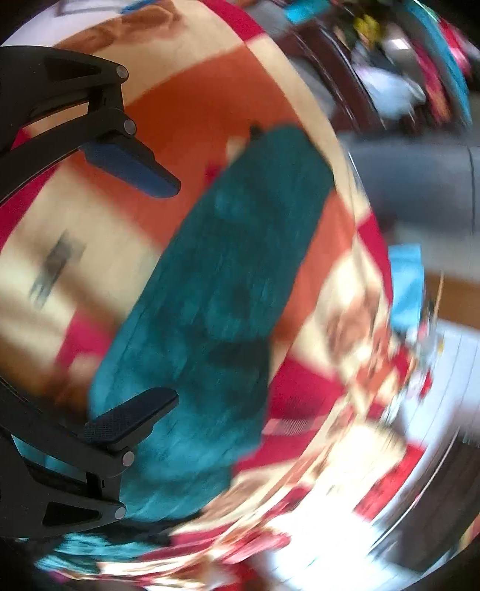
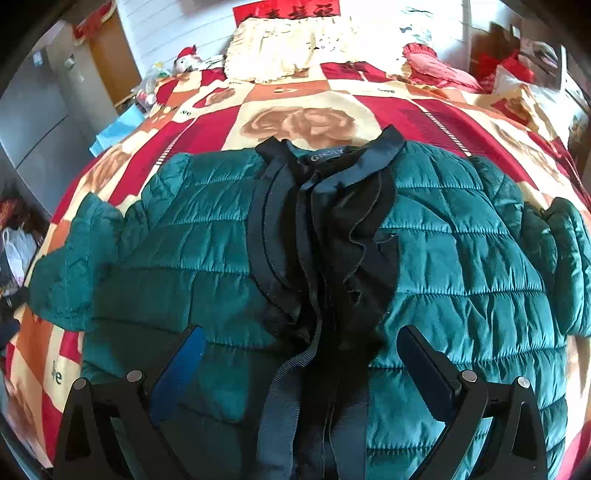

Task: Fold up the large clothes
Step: 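Lift the held sleeve and fold it across the jacket body with the left gripper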

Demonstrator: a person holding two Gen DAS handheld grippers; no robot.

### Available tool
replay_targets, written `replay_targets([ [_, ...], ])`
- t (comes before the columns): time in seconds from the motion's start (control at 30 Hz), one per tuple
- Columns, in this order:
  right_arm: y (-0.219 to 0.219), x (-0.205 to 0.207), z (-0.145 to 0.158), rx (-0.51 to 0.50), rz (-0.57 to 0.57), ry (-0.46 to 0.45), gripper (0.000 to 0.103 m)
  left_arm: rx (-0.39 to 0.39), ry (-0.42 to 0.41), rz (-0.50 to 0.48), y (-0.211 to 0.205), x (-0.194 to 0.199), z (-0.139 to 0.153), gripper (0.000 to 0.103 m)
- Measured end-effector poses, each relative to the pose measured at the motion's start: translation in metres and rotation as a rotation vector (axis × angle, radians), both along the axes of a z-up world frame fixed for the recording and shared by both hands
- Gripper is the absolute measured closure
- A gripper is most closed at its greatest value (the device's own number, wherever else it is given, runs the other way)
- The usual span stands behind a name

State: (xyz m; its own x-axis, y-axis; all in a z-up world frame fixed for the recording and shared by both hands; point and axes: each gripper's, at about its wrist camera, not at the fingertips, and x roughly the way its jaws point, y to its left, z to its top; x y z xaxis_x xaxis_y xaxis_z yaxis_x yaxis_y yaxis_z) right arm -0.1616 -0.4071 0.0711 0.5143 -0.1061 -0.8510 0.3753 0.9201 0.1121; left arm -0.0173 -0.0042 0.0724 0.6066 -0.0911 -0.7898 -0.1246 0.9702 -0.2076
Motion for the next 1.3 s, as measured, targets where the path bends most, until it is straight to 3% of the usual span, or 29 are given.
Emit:
replay_targets([
  [0.17, 0.003, 0.0, -0.003, 0.002, 0.015, 0.006, 0.0, 0.026, 0.026, 0.187, 0.066, 0.03, -0.015, 0.0],
  [0.27, 0.005, 0.0, -0.002, 0.003, 0.022, 0.006, 0.0, 0.035, 0.036, 0.243, 0.089, 0.043, -0.026, 0.001],
  [0.53, 0.009, 0.0, -0.001, 0.009, 0.033, 0.006, 0.0, 0.115, 0.081, 0.282, 0.106, 0.079, -0.051, 0.001],
  [0.67, 0.009, -0.001, -0.002, 0.008, 0.035, 0.011, 0.0, 0.087, 0.082, 0.274, 0.109, 0.09, -0.06, 0.003],
  [0.77, 0.01, -0.002, -0.002, 0.011, 0.033, 0.013, 0.0, 0.027, 0.055, 0.272, 0.112, 0.092, -0.063, 0.02],
  [0.83, 0.01, -0.002, -0.004, 0.012, 0.034, 0.018, 0.0, 0.015, 0.032, 0.251, 0.11, 0.094, -0.06, 0.048],
  [0.9, 0.011, -0.004, -0.005, 0.011, 0.035, 0.027, 0.0, 0.013, 0.044, 0.212, 0.104, 0.096, -0.057, 0.064],
  [0.93, 0.011, -0.004, -0.005, 0.012, 0.036, 0.029, 0.0, 0.02, 0.033, 0.2, 0.102, 0.094, -0.052, 0.078],
  [1.03, 0.01, -0.006, -0.004, 0.012, 0.038, 0.029, 0.0, -0.017, -0.009, 0.164, 0.099, 0.083, -0.035, 0.087],
  [1.3, 0.003, -0.019, 0.003, 0.022, 0.014, 0.009, 0.0, -0.068, -0.128, -0.014, 0.046, 0.03, 0.026, 0.088],
])
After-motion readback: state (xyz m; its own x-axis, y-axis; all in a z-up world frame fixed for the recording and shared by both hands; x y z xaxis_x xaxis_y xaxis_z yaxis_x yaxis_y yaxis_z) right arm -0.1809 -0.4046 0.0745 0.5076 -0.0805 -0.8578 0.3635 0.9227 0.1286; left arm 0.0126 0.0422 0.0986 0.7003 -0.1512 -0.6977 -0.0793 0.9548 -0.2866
